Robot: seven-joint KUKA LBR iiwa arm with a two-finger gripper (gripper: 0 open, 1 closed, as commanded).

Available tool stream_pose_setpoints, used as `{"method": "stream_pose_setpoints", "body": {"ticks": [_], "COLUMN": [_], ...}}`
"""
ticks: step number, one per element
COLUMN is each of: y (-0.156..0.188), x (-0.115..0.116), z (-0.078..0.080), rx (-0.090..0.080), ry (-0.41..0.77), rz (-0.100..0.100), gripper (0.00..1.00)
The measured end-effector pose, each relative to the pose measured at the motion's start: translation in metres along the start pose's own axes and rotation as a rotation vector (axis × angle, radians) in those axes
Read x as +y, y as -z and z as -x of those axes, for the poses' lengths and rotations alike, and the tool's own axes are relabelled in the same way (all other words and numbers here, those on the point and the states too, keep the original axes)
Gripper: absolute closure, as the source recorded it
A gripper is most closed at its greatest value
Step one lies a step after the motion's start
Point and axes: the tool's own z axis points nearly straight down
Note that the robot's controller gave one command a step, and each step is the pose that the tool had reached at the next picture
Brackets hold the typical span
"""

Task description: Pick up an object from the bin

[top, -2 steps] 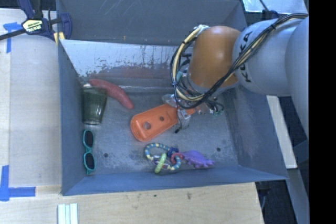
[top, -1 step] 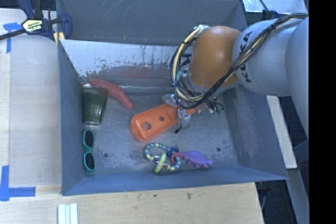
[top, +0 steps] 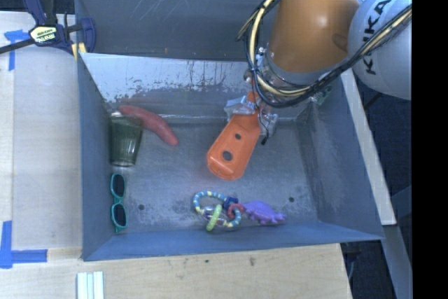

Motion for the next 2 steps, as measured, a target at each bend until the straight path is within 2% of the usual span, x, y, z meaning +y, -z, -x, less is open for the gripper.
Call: {"method": "stream_pose_setpoints", "body": {"ticks": [1,2], "y": [0.000,0.030], "x": [0.000,0.003], "z": [0.000,0.002], "rx": [0.000,0.006], "ry": [-0.001,-0.040], "rz": [0.001,0.009], "gripper": [1.00,1.00]}}
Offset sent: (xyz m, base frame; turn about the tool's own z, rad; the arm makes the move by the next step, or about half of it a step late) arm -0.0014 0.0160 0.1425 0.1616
